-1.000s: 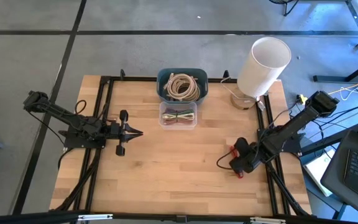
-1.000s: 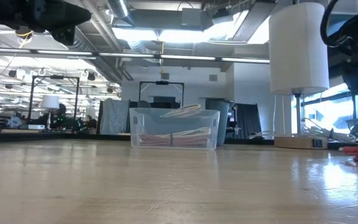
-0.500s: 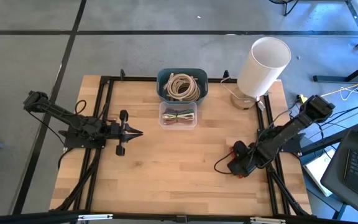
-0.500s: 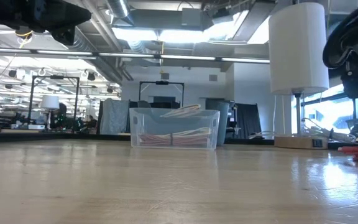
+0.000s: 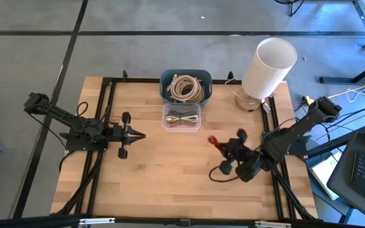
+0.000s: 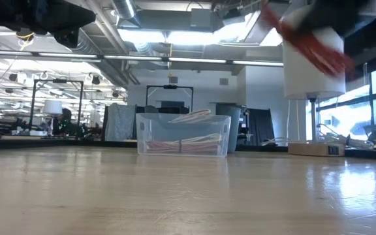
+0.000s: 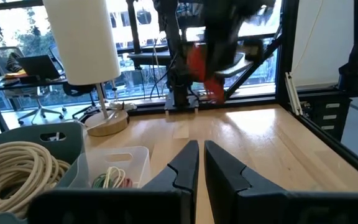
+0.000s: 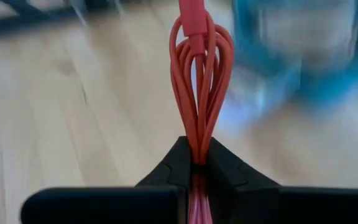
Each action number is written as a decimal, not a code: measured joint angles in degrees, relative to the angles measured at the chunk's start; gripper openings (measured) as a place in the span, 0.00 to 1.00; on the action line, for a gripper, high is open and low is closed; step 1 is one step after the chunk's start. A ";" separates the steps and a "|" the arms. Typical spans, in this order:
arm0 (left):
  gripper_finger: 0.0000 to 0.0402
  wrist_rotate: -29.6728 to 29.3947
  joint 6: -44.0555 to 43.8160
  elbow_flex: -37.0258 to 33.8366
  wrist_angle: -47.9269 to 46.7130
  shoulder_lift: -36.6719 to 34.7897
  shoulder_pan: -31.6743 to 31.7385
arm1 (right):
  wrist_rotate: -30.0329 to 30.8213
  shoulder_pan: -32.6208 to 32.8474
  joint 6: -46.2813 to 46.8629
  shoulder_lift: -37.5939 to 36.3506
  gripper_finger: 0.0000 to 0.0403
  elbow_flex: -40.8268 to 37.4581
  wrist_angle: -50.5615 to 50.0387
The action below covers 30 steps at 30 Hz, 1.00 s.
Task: Pick & Place USB Port
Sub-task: Put the red charger cable into the transparent bin
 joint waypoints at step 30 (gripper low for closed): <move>0.04 0.01 0.00 0.00 -0.05 0.02 0.02 | -48.77 -49.97 -68.54 27.25 0.06 26.22 11.09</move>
